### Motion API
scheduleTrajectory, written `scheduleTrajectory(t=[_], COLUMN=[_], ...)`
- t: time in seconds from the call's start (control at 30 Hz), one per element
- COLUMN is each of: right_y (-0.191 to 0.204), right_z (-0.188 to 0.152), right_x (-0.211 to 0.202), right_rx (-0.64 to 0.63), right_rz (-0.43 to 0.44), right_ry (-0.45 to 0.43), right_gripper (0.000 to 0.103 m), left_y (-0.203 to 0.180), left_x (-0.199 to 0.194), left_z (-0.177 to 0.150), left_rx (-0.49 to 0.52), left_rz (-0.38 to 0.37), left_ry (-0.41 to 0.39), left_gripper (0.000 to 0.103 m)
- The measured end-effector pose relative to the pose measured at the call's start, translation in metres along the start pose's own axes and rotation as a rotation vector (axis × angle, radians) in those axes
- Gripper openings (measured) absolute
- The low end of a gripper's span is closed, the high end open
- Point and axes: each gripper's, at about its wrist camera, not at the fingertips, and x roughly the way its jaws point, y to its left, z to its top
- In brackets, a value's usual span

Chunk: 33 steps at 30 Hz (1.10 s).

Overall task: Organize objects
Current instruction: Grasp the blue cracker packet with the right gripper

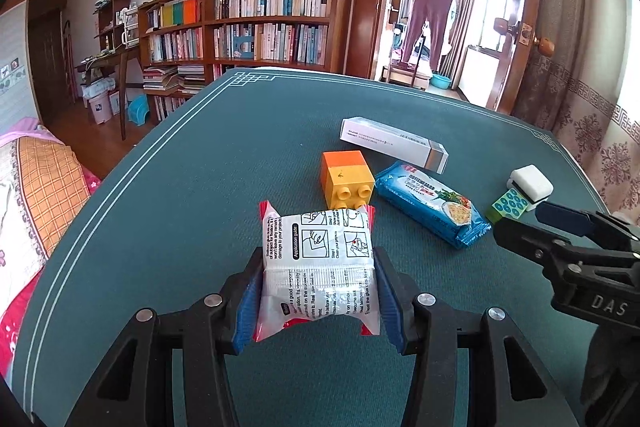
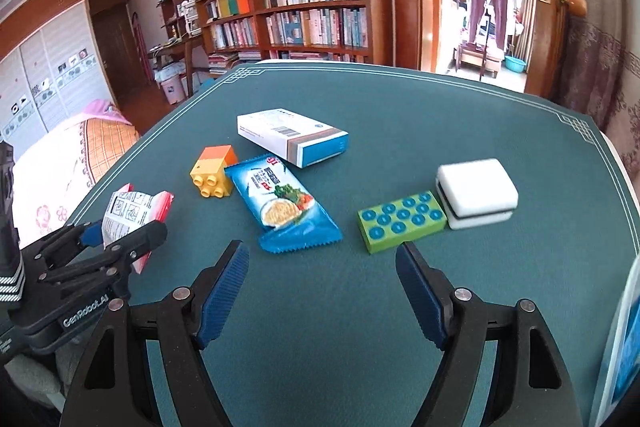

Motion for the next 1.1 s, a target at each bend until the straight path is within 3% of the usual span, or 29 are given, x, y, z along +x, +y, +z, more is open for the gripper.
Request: scheduleTrajectory(t=[0.37,0.57,0.7,0.83,1.1], right_y=[0.019,0.031,0.033,0.033,0.035], right_z=[0.026,0.028,0.025,0.026,0.002], right_x=[0.059,0.079,0.08,0.076,0.051], right_rx=[-0.135,-0.195,-0.192,-0.173,-0.144], right_rz=[0.065,0.047,0.028,0.029,0.031], right_ry=[0.097,0.132,0.135,0.144,0.153], right_gripper=[0.077,0.075,0.069,0.049,0.044], left_y=[0.005,0.004,0.004,0.003,0.006], left_x=[0.0,0.002,0.001,0.0,-0.006], left_z=[0.0,-0.001,-0.001,-0.001,0.001], left_rx=[-0.024,-0.025,-0.029,-0.026,-0.036], left_rz=[0.0,-0.002,-0.002,-0.009,-0.028], left_ry=[0.002,0.008,0.005,0.001,-0.007], left_gripper=[0.053,0.053,0.053,0.053,0.053])
